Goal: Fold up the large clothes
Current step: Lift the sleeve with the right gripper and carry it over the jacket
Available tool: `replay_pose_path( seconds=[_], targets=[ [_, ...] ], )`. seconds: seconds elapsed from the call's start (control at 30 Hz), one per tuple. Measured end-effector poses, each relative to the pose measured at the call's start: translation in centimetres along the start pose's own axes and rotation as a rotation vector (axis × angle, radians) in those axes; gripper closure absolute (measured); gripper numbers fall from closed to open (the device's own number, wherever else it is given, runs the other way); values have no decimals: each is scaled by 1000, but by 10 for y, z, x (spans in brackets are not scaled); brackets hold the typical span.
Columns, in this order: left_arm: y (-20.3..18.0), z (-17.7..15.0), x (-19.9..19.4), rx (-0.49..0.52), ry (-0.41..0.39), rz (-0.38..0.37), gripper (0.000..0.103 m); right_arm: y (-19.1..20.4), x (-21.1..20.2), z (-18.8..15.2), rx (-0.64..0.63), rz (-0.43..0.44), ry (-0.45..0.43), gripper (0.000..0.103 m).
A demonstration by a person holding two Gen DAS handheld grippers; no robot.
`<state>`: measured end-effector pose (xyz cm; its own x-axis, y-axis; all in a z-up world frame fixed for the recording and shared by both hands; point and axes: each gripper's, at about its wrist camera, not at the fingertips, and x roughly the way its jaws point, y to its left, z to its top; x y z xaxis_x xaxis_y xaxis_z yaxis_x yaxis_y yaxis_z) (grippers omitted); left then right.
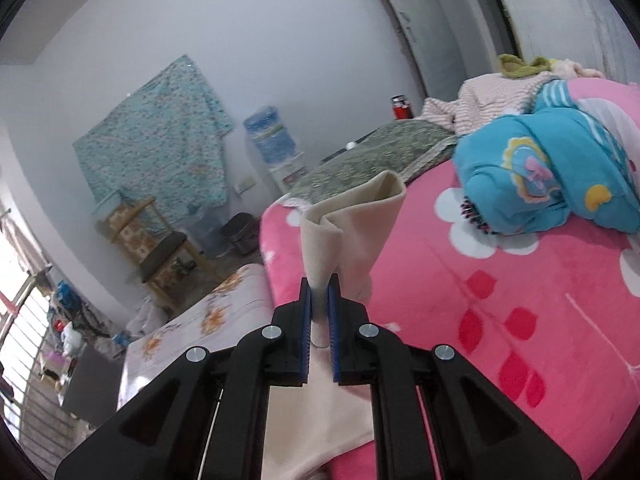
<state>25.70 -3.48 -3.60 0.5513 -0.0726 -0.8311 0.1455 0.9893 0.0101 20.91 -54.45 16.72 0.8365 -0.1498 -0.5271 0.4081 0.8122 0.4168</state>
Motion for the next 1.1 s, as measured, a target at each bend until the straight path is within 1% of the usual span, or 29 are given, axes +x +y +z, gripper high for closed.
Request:
replay_pose_path(
  seconds=[0.1,0.17,0.23,0.27,0.3,0.33,0.4,0.43,0.47,0.5,0.53,0.6,0.67,0.77,0.83,0.9,0.97,1.03,1.07,1.1],
  targets=[
    [13,-1,-13,-14,-29,18,7,26,-11,-8,-40,33,-4,95],
    [21,-2,-15,-18,-25,35,8,41,-17,-12,-60,59,-9,95],
    [27,-4,-15,-15,-13,50,14,60,-24,-18,-91,88,-12,95],
    [30,-6,-14,-18,-4,53,23,69,-27,-20,-105,100,-12,95],
    [34,-8,-12,-25,13,53,28,81,-30,-23,-120,115,-13,95],
    [36,-10,-10,-32,24,50,32,88,-32,-26,-128,125,-14,95],
    [43,-15,-5,-40,49,47,44,109,-37,-33,-154,156,-17,95],
    [46,-17,-1,-40,65,42,47,118,-39,-37,-161,171,-17,95],
    [48,-19,2,-43,79,34,57,127,-39,-41,-169,187,-14,95],
    [51,-20,5,-48,87,25,59,137,-38,-46,-180,206,-8,95],
    [54,-21,4,-49,77,20,62,148,-37,-51,-190,222,0,95],
    [58,-22,1,-56,81,13,77,169,-34,-61,-210,256,18,95],
    [69,-23,-7,-98,69,-42,80,193,-32,-72,-239,288,32,95],
    [82,-28,-23,-130,35,-79,84,235,-28,-94,-292,341,55,95],
    [91,-33,-33,-152,20,-106,84,261,-24,-111,-325,374,77,95],
    [102,-40,-43,-182,9,-136,84,286,-20,-133,-369,401,102,95],
    [111,-44,-48,-206,4,-167,84,311,-14,-162,-419,445,154,95],
    [117,-50,-53,-222,8,-207,84,333,-2,-201,-490,501,253,88],
    [119,-52,-54,-226,10,-219,84,341,4,-220,-531,521,312,83],
    [121,-53,-56,-230,9,-230,84,349,12,-243,-576,540,383,67]
  ],
)
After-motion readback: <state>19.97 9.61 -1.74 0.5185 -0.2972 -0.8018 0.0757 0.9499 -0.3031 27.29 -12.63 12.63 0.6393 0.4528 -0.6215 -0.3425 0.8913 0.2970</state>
